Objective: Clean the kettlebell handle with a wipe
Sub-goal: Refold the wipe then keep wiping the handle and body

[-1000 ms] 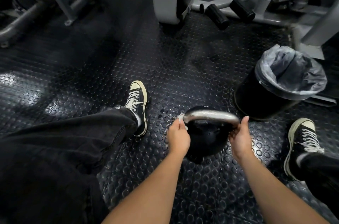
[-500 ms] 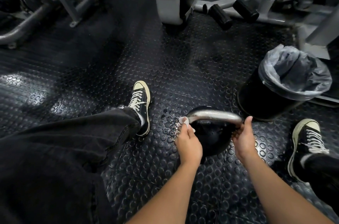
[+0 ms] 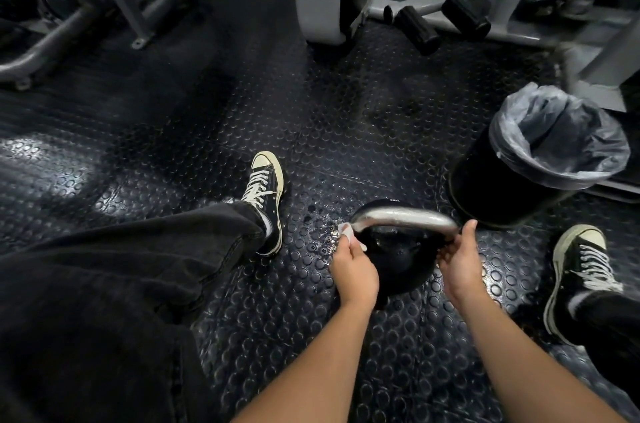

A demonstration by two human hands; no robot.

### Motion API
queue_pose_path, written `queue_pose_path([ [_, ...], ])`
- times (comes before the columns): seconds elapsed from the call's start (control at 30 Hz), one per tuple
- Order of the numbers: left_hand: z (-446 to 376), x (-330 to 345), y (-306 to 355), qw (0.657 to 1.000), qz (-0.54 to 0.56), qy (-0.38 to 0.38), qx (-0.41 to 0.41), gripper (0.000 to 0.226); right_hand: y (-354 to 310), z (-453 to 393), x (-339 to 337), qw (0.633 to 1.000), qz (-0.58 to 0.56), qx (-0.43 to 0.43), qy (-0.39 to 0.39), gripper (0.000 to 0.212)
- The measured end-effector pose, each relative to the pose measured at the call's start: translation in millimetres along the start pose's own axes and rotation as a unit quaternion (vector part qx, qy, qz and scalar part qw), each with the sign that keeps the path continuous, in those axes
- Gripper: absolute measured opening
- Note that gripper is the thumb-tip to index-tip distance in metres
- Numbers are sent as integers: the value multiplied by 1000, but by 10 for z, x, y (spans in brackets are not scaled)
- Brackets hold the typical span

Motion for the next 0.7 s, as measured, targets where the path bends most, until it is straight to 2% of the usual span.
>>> queue_pose_path([
  [0.1, -58, 23, 71, 999, 37, -1, -5, 34, -7, -4, 7, 1000, -4, 0, -1, 101],
  [0.27, 68, 21, 112, 1000, 0, 2, 28, 34, -13, 18, 26, 1000, -12, 2, -2, 101],
  [0.5, -23, 57, 8, 997, 61, 4, -37, 34, -46, 34, 55, 1000, -12, -3, -3, 108],
  [0.7, 123, 64, 75, 999, 40, 12, 15, 34, -38, 71, 60, 1000, -13, -7, -5, 87],
])
Point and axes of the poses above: each hand's wrist, its own z-axis away from the middle knuckle, its own x-axis out of the palm, y = z × x, the point moved 9 cm from there along -z, towards the middle knuckle, and after that the axes turned 15 degrees about -y, right-handed, at the moved point
